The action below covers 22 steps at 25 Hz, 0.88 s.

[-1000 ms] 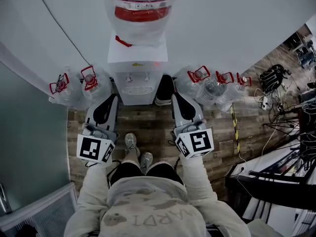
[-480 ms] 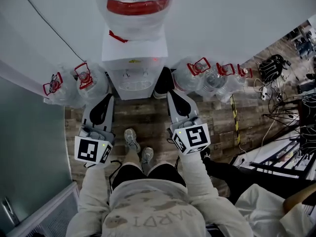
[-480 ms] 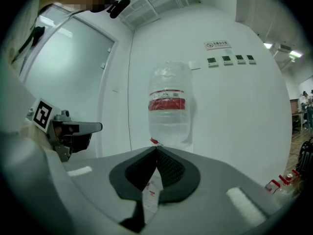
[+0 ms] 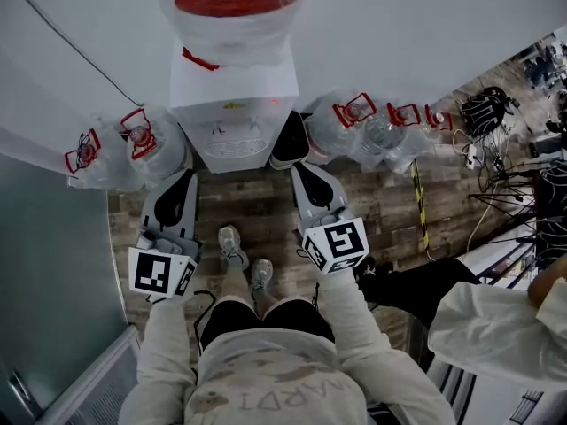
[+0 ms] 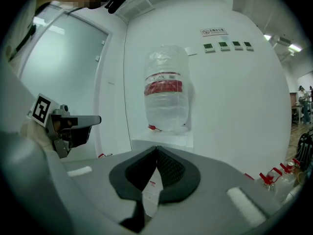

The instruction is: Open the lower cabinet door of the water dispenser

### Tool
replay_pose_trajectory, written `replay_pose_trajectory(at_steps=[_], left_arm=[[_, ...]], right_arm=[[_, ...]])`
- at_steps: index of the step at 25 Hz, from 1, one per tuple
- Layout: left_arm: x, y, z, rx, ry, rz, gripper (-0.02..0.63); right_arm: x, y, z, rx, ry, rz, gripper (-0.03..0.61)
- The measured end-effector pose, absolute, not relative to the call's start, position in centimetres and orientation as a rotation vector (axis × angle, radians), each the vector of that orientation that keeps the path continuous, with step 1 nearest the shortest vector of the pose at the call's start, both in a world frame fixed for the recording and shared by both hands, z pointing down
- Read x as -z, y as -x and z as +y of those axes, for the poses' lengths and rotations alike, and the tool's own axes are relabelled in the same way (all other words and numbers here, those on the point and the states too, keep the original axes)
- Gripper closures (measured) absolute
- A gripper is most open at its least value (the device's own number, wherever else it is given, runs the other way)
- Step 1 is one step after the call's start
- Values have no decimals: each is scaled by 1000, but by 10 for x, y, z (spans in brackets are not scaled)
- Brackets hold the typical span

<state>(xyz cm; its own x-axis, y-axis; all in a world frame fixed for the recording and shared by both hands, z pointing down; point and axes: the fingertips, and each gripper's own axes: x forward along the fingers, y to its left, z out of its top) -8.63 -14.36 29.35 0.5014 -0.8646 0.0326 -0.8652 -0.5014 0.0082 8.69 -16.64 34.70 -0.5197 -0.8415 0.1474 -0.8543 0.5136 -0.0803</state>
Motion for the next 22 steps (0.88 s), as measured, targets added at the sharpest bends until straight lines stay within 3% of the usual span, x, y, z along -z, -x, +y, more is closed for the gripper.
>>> replay_pose_trajectory(at_steps=[14,22], left_arm=[[-351,87,-165,-73,-2694,-1498,612],[-397,83,-174,-105,-2670,-1462,612]], right_arm=[[-446,-87,-196,-385,-1457,-2575,564],[-515,-89,-213,-476,-1437,-2551,515]])
